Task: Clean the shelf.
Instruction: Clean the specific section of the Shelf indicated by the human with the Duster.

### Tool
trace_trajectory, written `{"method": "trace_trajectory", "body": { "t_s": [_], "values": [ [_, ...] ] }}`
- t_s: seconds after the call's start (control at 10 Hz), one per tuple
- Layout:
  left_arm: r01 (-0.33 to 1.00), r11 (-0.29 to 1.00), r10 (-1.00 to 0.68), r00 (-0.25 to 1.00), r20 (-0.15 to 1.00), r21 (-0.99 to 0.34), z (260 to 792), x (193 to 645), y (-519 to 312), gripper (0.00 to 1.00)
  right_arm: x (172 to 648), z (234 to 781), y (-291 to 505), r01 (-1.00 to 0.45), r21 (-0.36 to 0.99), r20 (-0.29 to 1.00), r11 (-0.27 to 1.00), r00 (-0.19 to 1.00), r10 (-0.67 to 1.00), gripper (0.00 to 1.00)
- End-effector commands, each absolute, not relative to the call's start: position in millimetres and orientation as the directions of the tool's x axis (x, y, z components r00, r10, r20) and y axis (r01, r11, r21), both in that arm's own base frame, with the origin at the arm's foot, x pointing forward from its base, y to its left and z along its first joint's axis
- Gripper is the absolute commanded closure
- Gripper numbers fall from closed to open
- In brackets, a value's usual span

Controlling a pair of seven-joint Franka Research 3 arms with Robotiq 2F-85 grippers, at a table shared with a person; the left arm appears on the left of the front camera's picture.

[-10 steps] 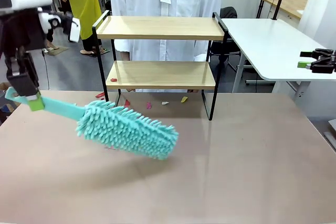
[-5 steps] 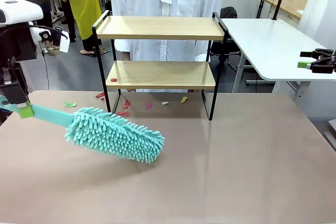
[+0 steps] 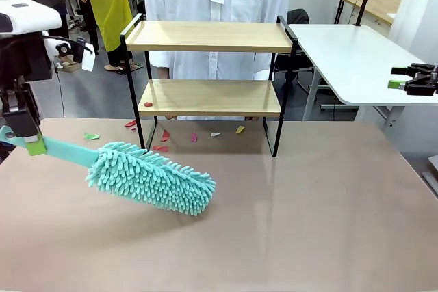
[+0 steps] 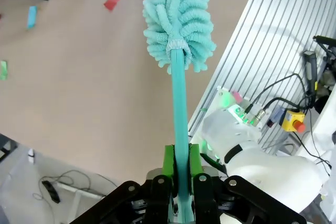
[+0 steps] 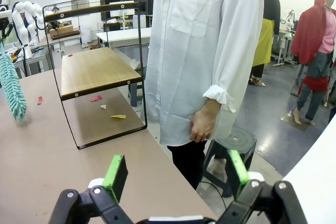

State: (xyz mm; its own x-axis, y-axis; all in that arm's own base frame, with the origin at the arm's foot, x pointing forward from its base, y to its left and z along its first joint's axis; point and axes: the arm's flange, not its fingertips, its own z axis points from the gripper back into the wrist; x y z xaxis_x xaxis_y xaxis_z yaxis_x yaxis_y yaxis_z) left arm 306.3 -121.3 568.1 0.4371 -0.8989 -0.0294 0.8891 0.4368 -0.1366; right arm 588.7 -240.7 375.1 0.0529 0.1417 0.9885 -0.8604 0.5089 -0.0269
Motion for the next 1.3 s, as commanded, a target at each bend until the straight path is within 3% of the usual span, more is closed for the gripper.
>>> {"method": "trace_trajectory", "body": {
  "t_s": [0.0, 1.2],
  "values": [
    [0.891, 0.432, -0.901, 0.433, -0.024, -0.138, 571.5, 306.5, -121.6, 0.87, 589.9, 378.9, -238.5, -0.86, -0.035, 0.988, 0.51, 0.048, 0.148, 0.0],
    [0.891, 0.432, -0.901, 0.433, -0.024, -0.138, 571.5, 306.5, -121.6, 0.87, 589.9, 378.9, -238.5, -0.86, -0.035, 0.988, 0.51, 0.048, 0.148, 0.0]
  ]
}}
